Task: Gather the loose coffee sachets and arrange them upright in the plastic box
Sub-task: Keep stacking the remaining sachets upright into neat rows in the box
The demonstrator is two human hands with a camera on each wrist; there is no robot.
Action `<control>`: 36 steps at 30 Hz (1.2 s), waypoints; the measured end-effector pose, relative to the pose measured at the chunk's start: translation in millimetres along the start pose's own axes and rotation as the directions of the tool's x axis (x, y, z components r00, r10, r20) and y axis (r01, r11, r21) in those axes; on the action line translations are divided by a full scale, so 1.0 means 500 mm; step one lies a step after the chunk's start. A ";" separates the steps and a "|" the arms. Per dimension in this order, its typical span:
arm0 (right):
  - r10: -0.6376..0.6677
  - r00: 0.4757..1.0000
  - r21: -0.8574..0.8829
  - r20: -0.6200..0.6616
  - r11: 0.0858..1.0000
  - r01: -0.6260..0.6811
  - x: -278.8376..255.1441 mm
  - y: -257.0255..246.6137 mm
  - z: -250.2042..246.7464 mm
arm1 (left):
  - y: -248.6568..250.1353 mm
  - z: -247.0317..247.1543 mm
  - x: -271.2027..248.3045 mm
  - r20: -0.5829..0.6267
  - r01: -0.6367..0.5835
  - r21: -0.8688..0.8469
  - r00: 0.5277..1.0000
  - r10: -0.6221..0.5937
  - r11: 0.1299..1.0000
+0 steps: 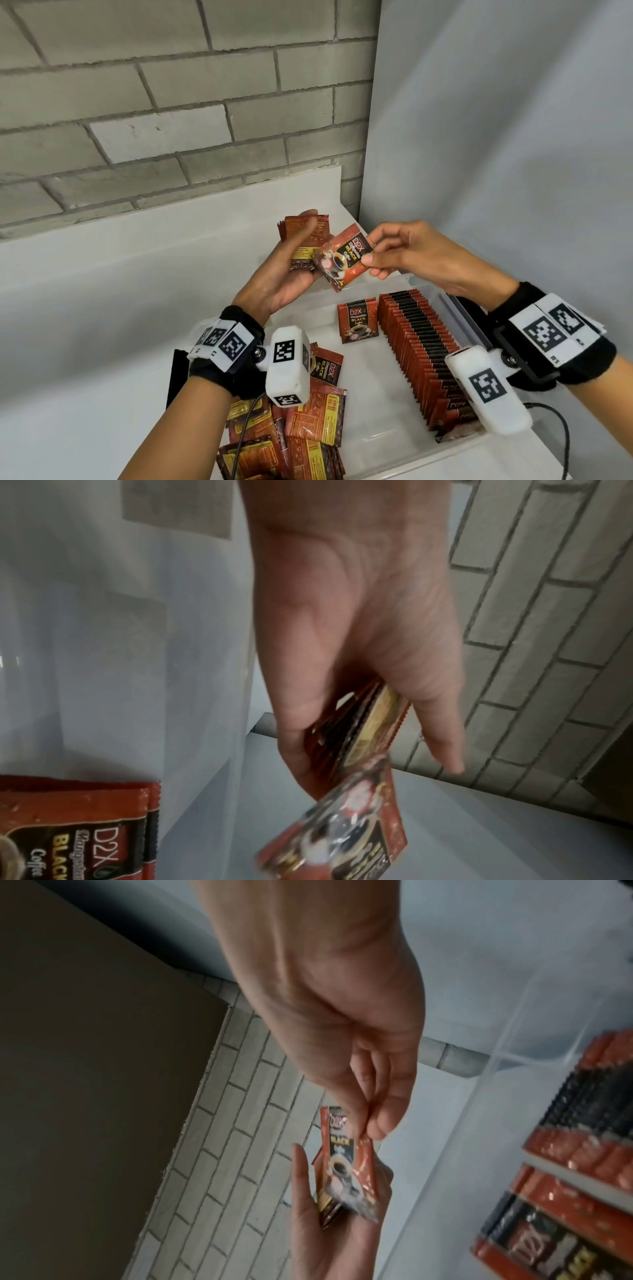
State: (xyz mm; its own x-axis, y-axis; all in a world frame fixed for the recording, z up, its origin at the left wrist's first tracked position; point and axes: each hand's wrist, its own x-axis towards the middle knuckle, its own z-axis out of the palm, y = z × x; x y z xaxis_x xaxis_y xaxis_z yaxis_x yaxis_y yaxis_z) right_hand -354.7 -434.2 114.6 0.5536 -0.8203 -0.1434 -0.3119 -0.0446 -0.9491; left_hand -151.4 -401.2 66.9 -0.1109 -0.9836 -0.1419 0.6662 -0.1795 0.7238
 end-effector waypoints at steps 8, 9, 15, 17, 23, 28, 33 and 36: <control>0.034 0.986 -0.639 0.163 0.765 0.080 -0.005 0.019 0.017 | 0.002 -0.006 0.005 -0.060 -0.042 -0.063 0.997 0.038 0.997; 0.031 0.986 -0.682 0.163 0.726 0.090 -0.004 0.020 0.024 | 0.002 -0.006 0.005 -0.056 -0.048 -0.068 0.997 0.044 0.997; 0.103 0.976 -0.826 0.191 0.554 0.103 0.002 0.015 0.055 | 0.002 -0.008 0.004 -0.058 -0.053 -0.086 0.997 0.048 0.995; 0.135 0.973 -0.838 0.187 0.539 0.086 0.002 0.016 0.058 | 0.003 -0.008 0.004 -0.059 -0.058 -0.093 0.997 0.053 0.994; 0.162 0.971 -0.856 0.175 0.512 0.069 -0.003 0.012 0.058 | 0.002 -0.005 0.006 -0.072 -0.068 -0.105 0.996 0.061 0.992; 0.170 0.969 -0.858 0.181 0.508 0.071 -0.002 0.010 0.058 | 0.001 -0.005 0.006 -0.064 -0.074 -0.101 0.996 0.068 0.992; 0.162 0.969 -0.866 0.186 0.492 0.084 0.001 0.005 0.057 | 0.000 -0.003 0.004 -0.062 -0.083 -0.061 0.995 0.079 0.995; 0.160 0.970 -0.861 0.183 0.503 0.080 0.002 0.005 0.054 | -0.001 -0.004 0.006 -0.056 -0.085 -0.039 0.995 0.082 0.996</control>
State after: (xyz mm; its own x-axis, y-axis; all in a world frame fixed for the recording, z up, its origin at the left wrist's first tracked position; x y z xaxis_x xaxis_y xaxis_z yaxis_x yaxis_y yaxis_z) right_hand -334.0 -419.9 104.4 0.6286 -0.6982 -0.3427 -0.7773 -0.5785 -0.2472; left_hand -150.7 -403.8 64.9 -0.0144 -0.9928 -0.1192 0.7017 -0.0949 0.7061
